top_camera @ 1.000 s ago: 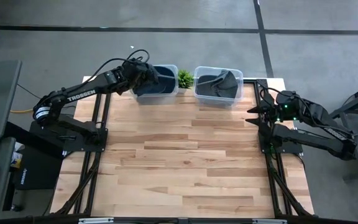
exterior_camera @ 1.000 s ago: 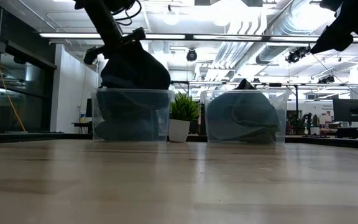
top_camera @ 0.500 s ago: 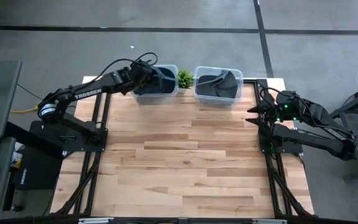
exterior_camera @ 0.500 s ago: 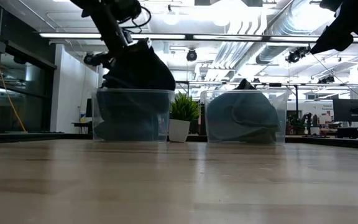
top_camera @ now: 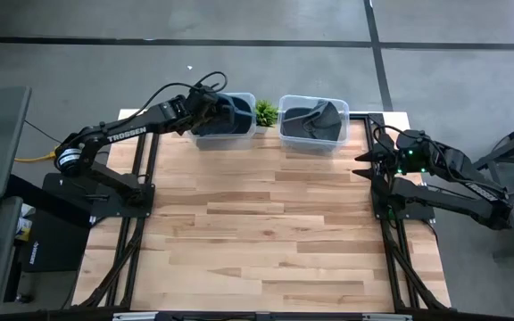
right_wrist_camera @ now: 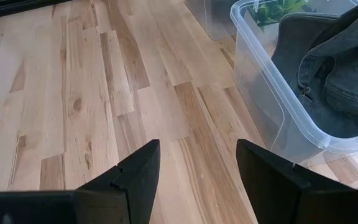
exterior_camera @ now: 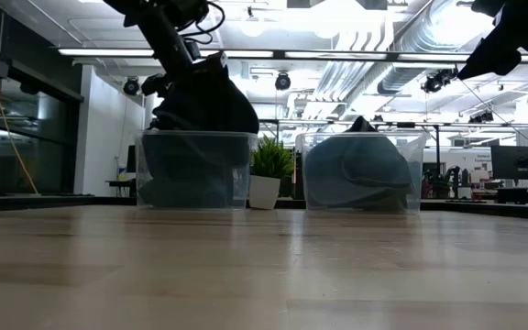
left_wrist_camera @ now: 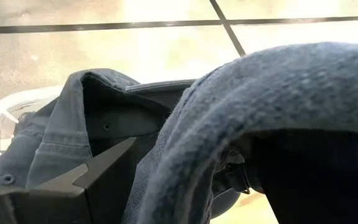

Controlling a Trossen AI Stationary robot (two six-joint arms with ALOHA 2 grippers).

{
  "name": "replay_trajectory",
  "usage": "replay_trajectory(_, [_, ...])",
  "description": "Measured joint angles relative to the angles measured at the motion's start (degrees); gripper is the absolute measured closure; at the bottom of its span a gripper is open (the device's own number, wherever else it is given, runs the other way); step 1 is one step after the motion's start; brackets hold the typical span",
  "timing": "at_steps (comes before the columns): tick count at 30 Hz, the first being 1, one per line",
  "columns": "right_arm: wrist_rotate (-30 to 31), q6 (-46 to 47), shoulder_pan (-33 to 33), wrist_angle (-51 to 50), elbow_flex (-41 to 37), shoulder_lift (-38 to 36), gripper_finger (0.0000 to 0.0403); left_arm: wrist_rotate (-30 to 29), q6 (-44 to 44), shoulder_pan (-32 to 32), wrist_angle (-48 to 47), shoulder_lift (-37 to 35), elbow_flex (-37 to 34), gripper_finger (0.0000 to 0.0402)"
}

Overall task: Pick & Place hat
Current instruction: Put the blue cap into the left transparent bin

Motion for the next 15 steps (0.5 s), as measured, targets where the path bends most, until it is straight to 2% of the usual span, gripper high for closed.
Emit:
replay_trajectory(4, [0.00, 0.00, 0.00, 0.00, 0.00, 0.00, 0.0196, 0.07, 0.12, 0.00, -0.13, 0.00, 0.00, 0.0091])
replay_trajectory(9, [0.00, 0.00, 0.00, 0.00, 0.00, 0.00, 0.0196, -1.46, 4.39, 0.00, -0.08, 0.00, 0.00, 0.0086])
replay_trajectory(15, [-0.01, 0.00, -0.01, 0.00, 0.00, 0.00, 0.0196, -0.95, 6.12, 0.02, 0.27, -0.02, 0.00, 0.0038])
